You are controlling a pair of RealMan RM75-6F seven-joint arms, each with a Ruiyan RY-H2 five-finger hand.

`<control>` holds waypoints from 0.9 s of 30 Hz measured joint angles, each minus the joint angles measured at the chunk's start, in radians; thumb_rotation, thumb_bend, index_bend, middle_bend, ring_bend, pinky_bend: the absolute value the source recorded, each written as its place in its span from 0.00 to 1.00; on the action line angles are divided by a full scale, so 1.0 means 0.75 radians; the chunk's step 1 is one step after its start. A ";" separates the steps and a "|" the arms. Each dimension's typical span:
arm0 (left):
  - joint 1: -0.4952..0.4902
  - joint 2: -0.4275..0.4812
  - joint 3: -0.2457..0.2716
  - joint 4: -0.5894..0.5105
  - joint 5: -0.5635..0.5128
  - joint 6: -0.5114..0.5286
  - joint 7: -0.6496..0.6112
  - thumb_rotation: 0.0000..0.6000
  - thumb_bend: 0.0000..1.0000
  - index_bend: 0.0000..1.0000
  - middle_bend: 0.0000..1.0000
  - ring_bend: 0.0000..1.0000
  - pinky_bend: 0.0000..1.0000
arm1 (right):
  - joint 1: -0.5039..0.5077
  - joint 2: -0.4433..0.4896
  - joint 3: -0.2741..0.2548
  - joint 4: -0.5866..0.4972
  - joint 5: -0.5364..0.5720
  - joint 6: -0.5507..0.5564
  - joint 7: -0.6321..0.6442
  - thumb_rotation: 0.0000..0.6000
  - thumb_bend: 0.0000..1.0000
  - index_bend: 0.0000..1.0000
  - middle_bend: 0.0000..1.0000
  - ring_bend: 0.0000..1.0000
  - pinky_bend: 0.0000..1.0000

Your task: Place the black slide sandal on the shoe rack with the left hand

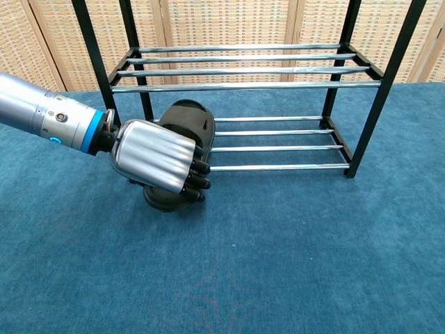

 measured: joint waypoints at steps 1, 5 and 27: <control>0.002 -0.007 0.006 0.018 -0.007 0.002 -0.007 1.00 0.14 0.79 0.67 0.56 0.53 | 0.000 0.000 0.000 0.001 0.001 0.000 0.000 1.00 0.00 0.00 0.00 0.00 0.00; 0.005 -0.023 0.025 0.065 -0.028 0.008 -0.024 1.00 0.14 0.79 0.67 0.56 0.53 | 0.000 -0.002 0.000 0.004 0.005 -0.001 -0.003 1.00 0.00 0.00 0.00 0.00 0.00; 0.005 -0.006 0.086 0.052 -0.119 -0.019 0.037 1.00 0.14 0.15 0.00 0.00 0.17 | -0.005 0.010 -0.003 -0.014 0.005 0.010 -0.003 1.00 0.00 0.00 0.00 0.00 0.00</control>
